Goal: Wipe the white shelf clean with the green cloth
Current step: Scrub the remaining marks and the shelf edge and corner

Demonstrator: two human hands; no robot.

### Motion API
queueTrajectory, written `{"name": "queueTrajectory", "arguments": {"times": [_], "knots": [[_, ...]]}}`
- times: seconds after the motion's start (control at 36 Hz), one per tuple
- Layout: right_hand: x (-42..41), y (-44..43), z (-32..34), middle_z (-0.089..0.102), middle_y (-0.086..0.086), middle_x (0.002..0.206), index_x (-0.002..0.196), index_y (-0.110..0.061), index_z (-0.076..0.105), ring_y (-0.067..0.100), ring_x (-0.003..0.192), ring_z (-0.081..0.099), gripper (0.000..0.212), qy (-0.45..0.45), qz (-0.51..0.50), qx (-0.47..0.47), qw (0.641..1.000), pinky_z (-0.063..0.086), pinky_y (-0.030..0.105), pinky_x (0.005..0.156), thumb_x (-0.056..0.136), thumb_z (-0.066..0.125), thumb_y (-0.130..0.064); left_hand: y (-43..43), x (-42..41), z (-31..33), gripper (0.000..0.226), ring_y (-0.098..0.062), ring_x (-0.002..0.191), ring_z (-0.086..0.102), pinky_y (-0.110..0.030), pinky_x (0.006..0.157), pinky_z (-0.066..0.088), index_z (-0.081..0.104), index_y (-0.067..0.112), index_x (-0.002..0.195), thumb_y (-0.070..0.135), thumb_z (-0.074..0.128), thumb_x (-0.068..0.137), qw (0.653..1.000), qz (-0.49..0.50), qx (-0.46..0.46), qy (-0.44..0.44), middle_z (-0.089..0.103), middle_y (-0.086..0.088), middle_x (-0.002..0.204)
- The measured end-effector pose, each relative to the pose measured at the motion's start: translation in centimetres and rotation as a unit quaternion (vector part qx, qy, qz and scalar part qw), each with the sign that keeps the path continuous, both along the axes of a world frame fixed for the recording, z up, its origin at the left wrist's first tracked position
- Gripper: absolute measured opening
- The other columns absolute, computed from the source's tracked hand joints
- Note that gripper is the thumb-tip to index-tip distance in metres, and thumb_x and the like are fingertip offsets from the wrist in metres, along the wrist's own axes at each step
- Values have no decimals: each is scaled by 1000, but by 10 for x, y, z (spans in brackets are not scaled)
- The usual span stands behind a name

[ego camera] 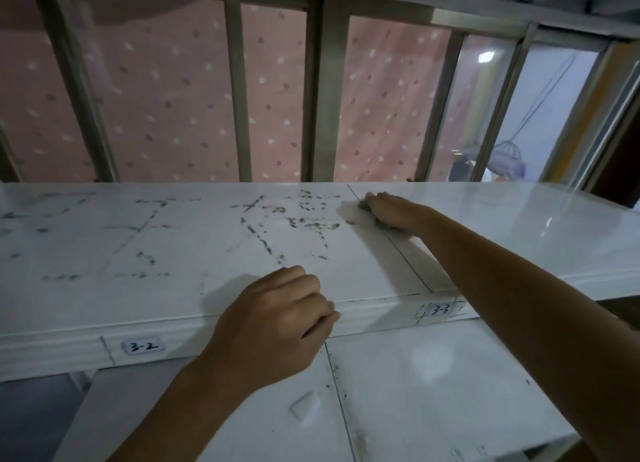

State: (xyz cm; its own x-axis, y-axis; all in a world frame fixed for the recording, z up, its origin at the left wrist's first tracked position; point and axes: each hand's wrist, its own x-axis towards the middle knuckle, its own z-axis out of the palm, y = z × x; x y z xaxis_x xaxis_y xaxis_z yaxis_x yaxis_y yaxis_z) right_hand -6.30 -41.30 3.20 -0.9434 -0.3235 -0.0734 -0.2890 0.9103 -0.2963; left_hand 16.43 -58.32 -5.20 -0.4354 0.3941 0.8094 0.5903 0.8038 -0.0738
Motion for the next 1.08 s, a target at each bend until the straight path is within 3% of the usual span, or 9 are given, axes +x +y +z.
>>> {"name": "queueTrajectory", "arguments": {"times": [0.08, 0.19, 0.39, 0.56, 0.64, 0.78, 0.92, 1.0, 1.08], "knots": [[12, -9, 1, 50, 12, 131, 137, -6, 45, 29, 118, 50, 44, -4, 53, 2, 999, 34, 32, 100, 109, 17, -25, -1, 0, 0, 31, -23, 64, 49, -33, 62, 43, 71, 7, 72, 17, 68, 101, 1000, -3, -4, 5, 57, -3, 68], [28, -13, -2, 41, 19, 148, 142, -3, 42, 31, 135, 40, 44, 8, 106, 26, 994, 27, 29, 108, 110, 19, -21, 0, -1, -1, 32, -23, 65, 48, -30, 63, 41, 69, 8, 70, 18, 68, 100, 1000, -3, 5, -3, 55, -3, 67], [68, -19, -14, 12, 4, 165, 157, -8, 18, 18, 152, 11, 53, -14, 210, 18, 977, 6, 14, 110, 110, 19, -32, 0, -1, -2, 31, -23, 65, 47, -30, 63, 41, 69, 9, 69, 18, 69, 99, 1000, 1, 1, 3, 54, -3, 67], [105, -11, -23, 2, -17, 164, 158, -29, 12, -4, 148, -3, 54, -31, 267, -14, 963, -3, 22, 121, 107, 21, -45, 0, 0, -1, 33, -22, 64, 46, -26, 66, 38, 69, 9, 69, 19, 67, 100, 1000, 0, -1, 2, 54, -2, 66], [124, -5, -24, 3, -23, 163, 158, -34, 15, -8, 147, -4, 53, -45, 291, -22, 955, -1, 24, 123, 106, 23, -47, 1, 2, 3, 34, -22, 64, 47, -15, 79, 31, 69, 9, 67, 17, 65, 99, 1000, 2, -19, 8, 55, -3, 65], [137, -1, -25, 10, -23, 162, 156, -37, 19, -8, 147, 3, 53, -24, 267, -51, 962, 2, 21, 122, 105, 27, -49, 0, 1, 4, 34, -21, 65, 46, -17, 79, 31, 68, 10, 67, 17, 65, 100, 999, 1, -32, 16, 54, -2, 66], [128, 7, -23, 10, -9, 165, 159, -23, 14, 3, 150, 9, 54, 17, 200, -19, 979, -4, 2, 104, 108, 27, -37, -7, 6, 0, 28, -22, 67, 57, -33, 67, 50, 75, 9, 76, 15, 65, 101, 999, -10, -47, 21, 66, -2, 74], [111, 14, -23, 9, 5, 166, 158, -12, 12, 13, 152, 12, 54, 41, 155, 21, 987, -7, 1, 99, 109, 24, -30, -13, 10, -1, 20, -24, 70, 62, -34, 68, 54, 77, 6, 80, 11, 70, 98, 997, -15, -62, 48, 72, -5, 81], [93, 14, -24, 16, 7, 165, 157, -7, 17, 17, 151, 18, 53, 38, 104, 25, 994, 7, 8, 103, 109, 22, -30, -18, 14, 0, 19, -26, 66, 61, -36, 64, 53, 75, 4, 76, 7, 73, 94, 995, -10, -63, 76, 71, -6, 77]]}}
